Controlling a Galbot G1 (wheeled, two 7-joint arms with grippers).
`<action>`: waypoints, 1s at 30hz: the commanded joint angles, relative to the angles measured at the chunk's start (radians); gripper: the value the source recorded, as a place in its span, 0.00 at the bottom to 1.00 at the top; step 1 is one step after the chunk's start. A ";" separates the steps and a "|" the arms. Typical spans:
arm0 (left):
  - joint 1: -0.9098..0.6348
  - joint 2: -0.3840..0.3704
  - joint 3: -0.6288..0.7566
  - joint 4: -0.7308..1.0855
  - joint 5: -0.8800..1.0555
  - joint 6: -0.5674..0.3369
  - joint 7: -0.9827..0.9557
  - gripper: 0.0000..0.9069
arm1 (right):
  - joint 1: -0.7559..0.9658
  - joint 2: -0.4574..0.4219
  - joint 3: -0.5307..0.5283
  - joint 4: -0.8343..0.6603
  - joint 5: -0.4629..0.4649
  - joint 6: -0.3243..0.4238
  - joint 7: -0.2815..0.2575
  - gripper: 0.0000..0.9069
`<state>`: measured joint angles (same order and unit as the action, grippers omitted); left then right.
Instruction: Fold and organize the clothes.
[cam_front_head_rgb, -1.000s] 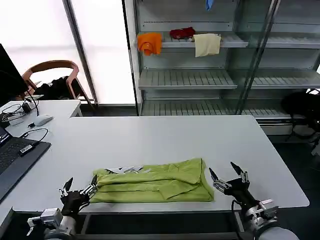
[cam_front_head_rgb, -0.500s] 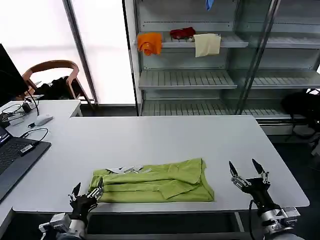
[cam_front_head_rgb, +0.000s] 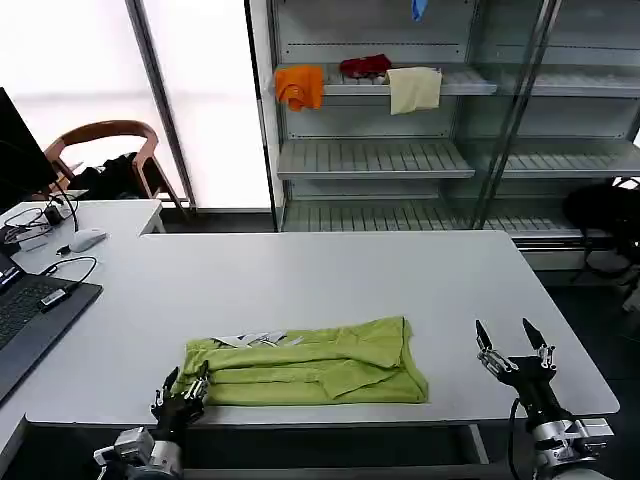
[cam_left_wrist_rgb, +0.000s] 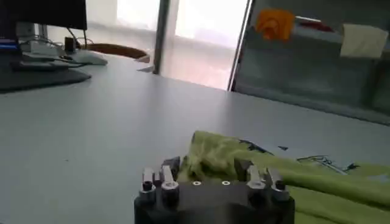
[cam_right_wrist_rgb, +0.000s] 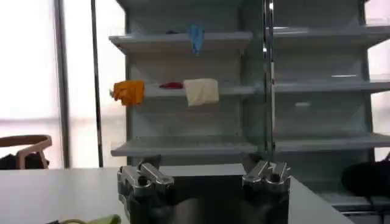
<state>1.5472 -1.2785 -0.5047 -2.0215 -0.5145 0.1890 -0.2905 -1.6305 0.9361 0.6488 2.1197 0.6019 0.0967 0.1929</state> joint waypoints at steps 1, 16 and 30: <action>-0.007 -0.012 0.028 0.014 -0.028 -0.001 0.017 0.01 | 0.002 0.001 0.009 -0.002 0.004 0.014 0.004 1.00; -0.042 0.064 -0.155 -0.086 -0.134 0.013 -0.042 0.00 | 0.055 0.010 -0.033 -0.002 -0.001 -0.005 0.009 1.00; -0.028 0.147 -0.540 -0.102 -0.227 0.082 -0.025 0.00 | 0.132 -0.001 -0.069 0.002 0.007 -0.045 0.012 1.00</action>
<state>1.5150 -1.1807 -0.7733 -2.0923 -0.6794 0.2353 -0.3211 -1.5325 0.9385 0.5910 2.1203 0.6071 0.0642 0.2046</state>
